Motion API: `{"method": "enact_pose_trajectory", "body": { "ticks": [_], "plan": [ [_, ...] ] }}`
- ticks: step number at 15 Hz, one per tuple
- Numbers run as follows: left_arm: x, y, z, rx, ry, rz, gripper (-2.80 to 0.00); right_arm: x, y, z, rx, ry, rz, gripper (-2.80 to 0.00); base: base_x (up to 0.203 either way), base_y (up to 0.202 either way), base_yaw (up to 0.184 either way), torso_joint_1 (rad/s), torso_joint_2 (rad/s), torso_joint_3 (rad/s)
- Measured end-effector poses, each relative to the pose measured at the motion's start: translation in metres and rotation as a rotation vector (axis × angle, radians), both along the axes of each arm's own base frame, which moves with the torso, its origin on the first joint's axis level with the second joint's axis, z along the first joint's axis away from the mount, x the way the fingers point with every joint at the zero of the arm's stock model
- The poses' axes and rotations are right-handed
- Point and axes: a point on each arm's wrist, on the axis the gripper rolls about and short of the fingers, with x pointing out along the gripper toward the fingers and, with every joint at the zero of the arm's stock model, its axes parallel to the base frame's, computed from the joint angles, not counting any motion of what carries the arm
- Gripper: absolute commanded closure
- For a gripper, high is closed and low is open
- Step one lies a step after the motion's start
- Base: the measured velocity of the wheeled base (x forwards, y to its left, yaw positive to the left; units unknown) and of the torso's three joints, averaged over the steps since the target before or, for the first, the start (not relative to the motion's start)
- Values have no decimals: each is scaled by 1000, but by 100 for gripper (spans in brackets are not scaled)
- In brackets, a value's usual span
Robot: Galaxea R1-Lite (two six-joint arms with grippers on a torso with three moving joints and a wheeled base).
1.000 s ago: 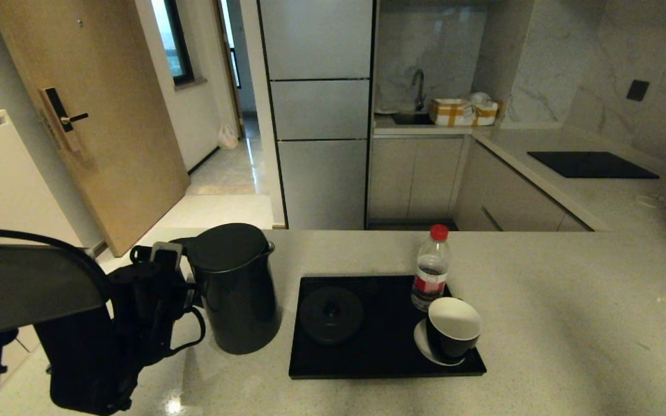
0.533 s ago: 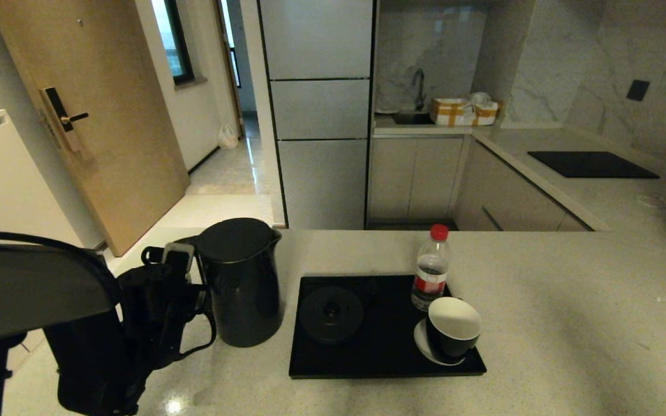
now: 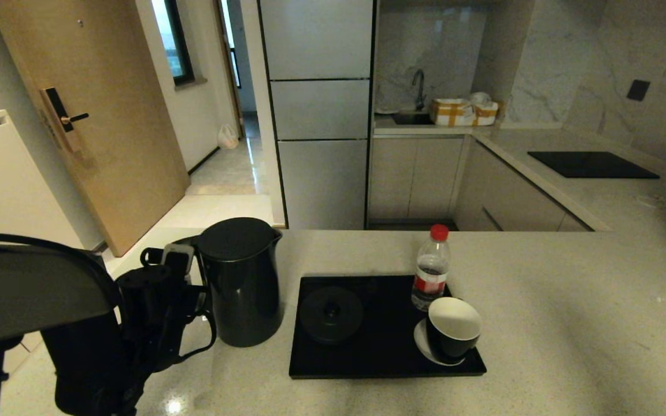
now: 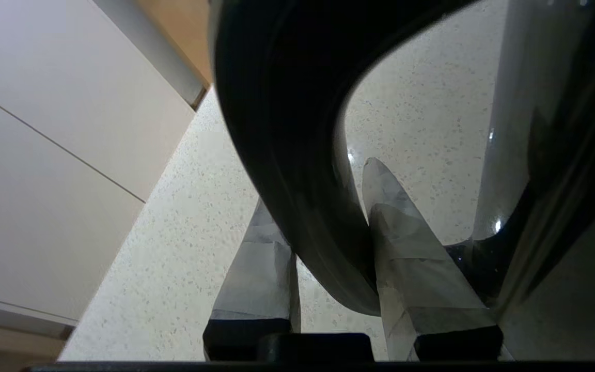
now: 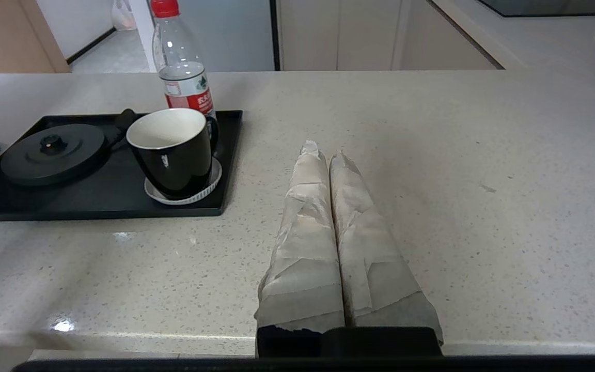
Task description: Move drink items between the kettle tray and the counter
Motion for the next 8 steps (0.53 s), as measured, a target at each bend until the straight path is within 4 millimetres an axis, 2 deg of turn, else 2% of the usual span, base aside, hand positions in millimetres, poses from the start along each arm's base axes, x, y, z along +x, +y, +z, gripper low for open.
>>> {"method": "enact_pose_trajectory", "body": {
  "ticks": [3, 8],
  "plan": [
    [-5, -3, 9, -35, -29, -5, 0, 0, 0, 0, 0, 0, 0, 0, 0, 0, 0, 0, 0, 0],
    [-10, -5, 40, -66, -99, -6, 0, 0, 0, 0, 0, 0, 0, 0, 0, 0, 0, 0, 0, 0]
  ]
}}
